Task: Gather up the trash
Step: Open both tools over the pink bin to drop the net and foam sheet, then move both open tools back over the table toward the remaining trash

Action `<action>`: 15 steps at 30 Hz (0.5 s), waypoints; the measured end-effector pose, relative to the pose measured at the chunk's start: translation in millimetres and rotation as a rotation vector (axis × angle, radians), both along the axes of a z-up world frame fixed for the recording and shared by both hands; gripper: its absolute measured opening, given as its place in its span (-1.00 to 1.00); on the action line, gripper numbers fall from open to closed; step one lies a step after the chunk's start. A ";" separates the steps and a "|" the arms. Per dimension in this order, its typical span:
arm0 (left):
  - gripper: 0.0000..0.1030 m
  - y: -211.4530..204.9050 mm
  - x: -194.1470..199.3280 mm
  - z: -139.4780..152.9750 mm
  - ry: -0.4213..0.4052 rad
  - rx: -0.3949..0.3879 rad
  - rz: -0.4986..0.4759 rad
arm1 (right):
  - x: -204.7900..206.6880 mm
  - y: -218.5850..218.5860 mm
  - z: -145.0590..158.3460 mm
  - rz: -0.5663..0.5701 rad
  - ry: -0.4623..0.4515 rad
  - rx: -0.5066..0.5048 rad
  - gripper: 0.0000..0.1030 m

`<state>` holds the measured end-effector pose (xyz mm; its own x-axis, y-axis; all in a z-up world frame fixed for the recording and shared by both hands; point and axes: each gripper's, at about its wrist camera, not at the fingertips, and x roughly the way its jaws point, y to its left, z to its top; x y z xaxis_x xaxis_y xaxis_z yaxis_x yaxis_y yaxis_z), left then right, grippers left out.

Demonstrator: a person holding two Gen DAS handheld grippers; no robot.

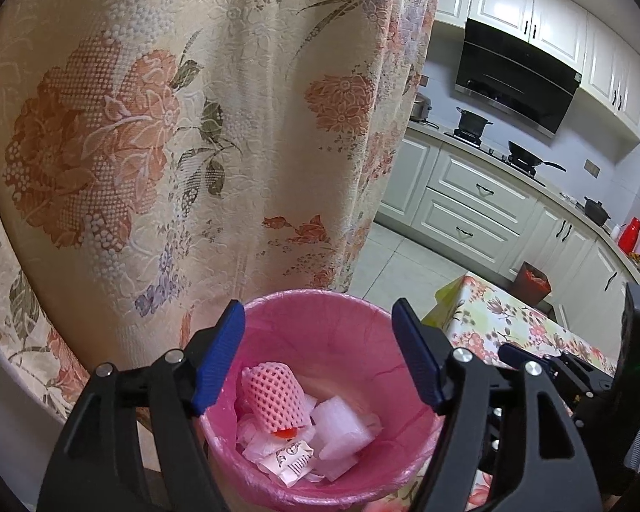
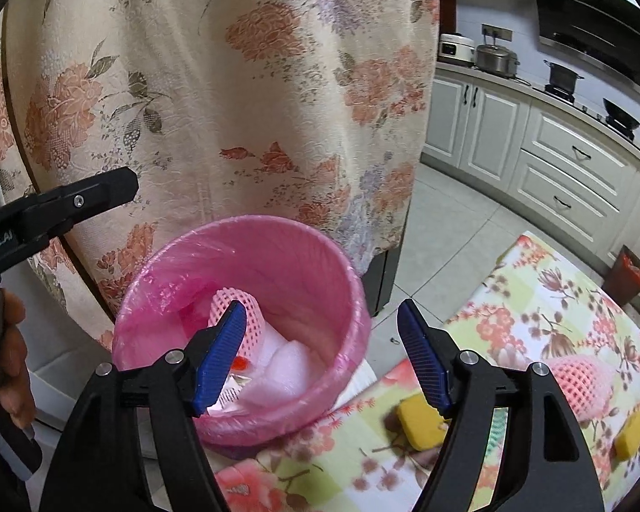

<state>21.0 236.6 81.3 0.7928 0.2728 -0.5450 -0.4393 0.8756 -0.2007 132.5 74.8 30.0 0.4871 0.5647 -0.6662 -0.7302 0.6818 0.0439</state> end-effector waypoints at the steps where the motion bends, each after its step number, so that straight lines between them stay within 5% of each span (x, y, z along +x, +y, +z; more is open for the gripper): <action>1: 0.34 -1.8 0.2 0.0 0.000 0.001 -0.003 | -0.2 -3.4 0.3 -0.005 0.001 0.002 0.36; 15: 0.34 -33.5 3.0 4.0 -0.007 0.011 -0.059 | -10.3 -69.1 1.6 -0.092 -0.001 0.010 0.36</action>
